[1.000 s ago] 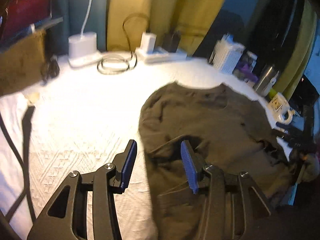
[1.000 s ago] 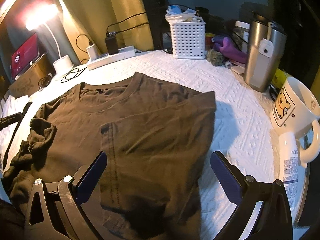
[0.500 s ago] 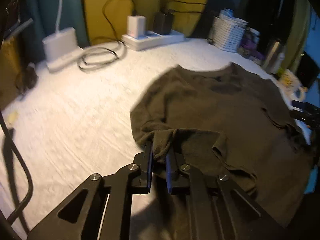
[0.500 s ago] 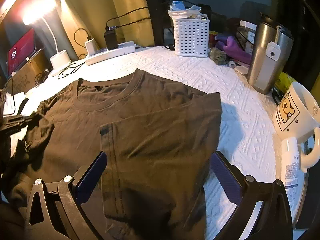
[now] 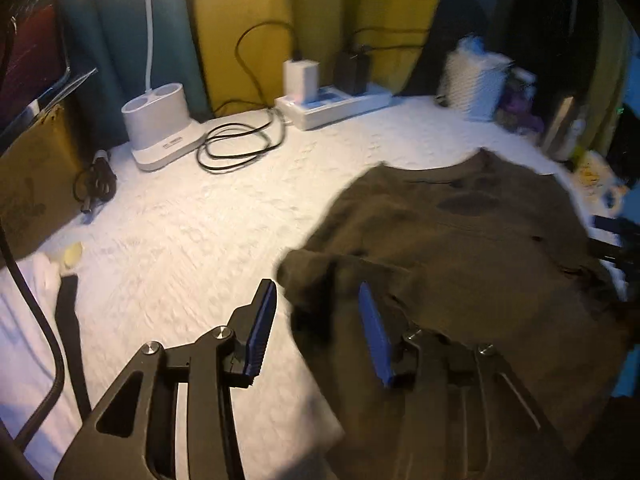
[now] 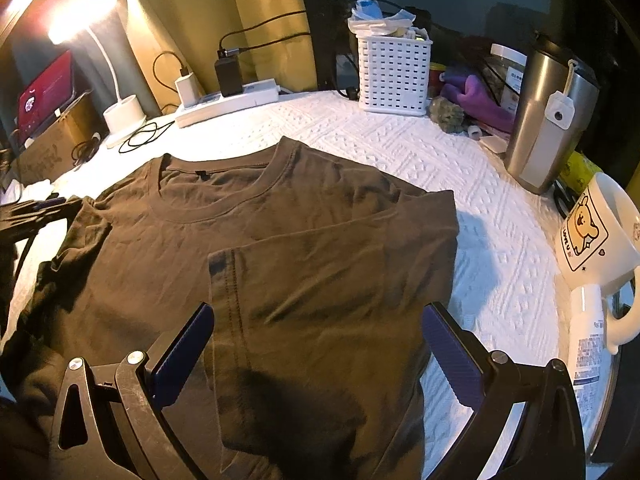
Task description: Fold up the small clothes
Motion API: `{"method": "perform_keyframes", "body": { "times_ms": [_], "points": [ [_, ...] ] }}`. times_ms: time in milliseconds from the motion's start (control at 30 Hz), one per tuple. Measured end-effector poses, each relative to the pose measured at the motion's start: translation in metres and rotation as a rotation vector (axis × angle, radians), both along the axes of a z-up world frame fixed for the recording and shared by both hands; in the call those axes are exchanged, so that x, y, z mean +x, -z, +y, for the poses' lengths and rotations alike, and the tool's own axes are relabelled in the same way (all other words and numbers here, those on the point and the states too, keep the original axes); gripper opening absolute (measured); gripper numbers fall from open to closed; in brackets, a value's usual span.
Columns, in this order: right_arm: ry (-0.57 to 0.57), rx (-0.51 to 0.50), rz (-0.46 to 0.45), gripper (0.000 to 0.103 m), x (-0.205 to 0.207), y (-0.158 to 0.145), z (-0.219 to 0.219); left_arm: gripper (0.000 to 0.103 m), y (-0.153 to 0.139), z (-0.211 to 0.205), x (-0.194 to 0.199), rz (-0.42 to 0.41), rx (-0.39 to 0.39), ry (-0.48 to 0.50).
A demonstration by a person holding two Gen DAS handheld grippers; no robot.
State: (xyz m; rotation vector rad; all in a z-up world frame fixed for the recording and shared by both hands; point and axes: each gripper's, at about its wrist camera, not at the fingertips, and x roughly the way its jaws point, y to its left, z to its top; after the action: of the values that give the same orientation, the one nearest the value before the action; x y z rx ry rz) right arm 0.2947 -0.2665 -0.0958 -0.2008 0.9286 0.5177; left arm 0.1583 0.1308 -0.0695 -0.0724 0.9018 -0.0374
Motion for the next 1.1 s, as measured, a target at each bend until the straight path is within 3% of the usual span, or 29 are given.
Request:
{"method": "perform_keyframes", "body": {
  "times_ms": [133, 233, 300, 367, 433, 533, 600, 633, 667, 733, 767, 900, 1000, 1100],
  "points": [
    [-0.007, 0.009, -0.008, 0.103, -0.005, -0.002, -0.001, 0.043, 0.003, -0.011, -0.027, 0.025, -0.081, 0.073],
    [-0.016, 0.013, -0.015, 0.103, -0.01, -0.004, -0.001, 0.043, 0.025, -0.011, -0.036, 0.091, -0.056, 0.029],
    [-0.02, 0.012, -0.021, 0.103, -0.014, -0.006, -0.002, 0.043, 0.031, -0.005, -0.044, 0.092, -0.092, -0.009],
    [-0.016, 0.011, -0.025, 0.103, -0.016, -0.007, -0.004, 0.061, 0.03, -0.002, -0.051, 0.077, -0.104, -0.028],
    [-0.006, 0.012, -0.027, 0.103, -0.018, -0.007, -0.008, 0.069, 0.032, 0.0, -0.057, 0.078, -0.126, -0.038],
    [0.0, 0.015, -0.031, 0.103, -0.021, -0.008, -0.011, 0.069, 0.038, 0.0, -0.062, 0.103, -0.154, -0.046],
    [-0.004, 0.017, -0.035, 0.103, -0.024, -0.009, -0.011, 0.068, 0.037, -0.001, -0.066, 0.066, -0.171, -0.068],
    [-0.006, 0.018, -0.036, 0.103, -0.025, -0.009, -0.01, 0.055, 0.039, -0.003, -0.066, 0.059, -0.19, -0.061],
    [-0.007, 0.018, -0.037, 0.103, -0.026, -0.009, -0.01, 0.028, 0.039, -0.004, -0.066, 0.052, -0.188, -0.052],
    [-0.011, 0.019, -0.039, 0.103, -0.028, -0.009, -0.01, 0.02, 0.038, -0.008, -0.066, 0.05, -0.186, -0.047],
    [-0.012, 0.018, -0.04, 0.103, -0.03, -0.01, -0.011, 0.011, 0.034, -0.011, -0.067, 0.033, -0.177, -0.041],
    [-0.005, 0.018, -0.044, 0.103, -0.032, -0.01, -0.014, 0.009, 0.017, -0.03, -0.073, -0.014, -0.085, -0.042],
    [0.005, 0.023, -0.043, 0.103, -0.032, -0.01, -0.017, 0.009, 0.007, -0.045, -0.075, -0.039, 0.036, -0.039],
    [0.005, 0.024, -0.042, 0.103, -0.034, -0.009, -0.019, 0.01, 0.009, -0.046, -0.074, -0.036, 0.064, -0.064]
  ]
}}
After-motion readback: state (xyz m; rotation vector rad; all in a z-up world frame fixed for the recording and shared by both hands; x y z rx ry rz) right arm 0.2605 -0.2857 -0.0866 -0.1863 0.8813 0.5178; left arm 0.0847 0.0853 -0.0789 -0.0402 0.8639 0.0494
